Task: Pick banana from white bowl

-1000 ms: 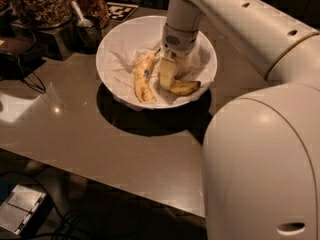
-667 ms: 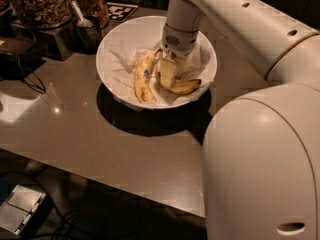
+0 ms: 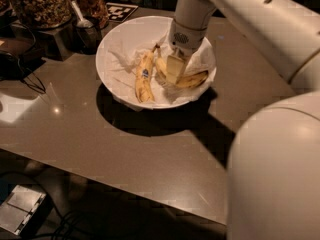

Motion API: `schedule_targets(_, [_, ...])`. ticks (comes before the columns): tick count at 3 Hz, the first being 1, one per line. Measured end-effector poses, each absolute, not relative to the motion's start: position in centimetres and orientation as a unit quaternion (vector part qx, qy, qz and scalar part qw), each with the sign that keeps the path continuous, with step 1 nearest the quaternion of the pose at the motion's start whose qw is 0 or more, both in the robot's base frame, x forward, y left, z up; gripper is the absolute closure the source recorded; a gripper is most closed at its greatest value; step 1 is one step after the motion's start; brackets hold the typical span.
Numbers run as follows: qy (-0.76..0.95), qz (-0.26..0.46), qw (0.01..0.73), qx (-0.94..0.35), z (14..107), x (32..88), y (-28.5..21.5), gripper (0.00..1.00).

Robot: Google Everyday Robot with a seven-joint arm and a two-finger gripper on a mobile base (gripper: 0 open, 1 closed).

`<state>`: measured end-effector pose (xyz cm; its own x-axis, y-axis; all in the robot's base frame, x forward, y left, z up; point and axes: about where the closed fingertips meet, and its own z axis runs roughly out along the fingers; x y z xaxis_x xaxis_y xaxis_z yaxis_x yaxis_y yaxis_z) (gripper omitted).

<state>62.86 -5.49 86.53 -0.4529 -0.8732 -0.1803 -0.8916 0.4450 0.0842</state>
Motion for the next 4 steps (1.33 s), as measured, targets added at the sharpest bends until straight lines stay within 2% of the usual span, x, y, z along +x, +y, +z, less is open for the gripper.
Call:
schedule_targets(1, [0.831,0.076,0.109,-0.541,89.5,60.5,-7.8,1.00])
schedule_targets(4, [0.783,0.056,0.185,-0.591,95.1,54.6,-11.3,1.00])
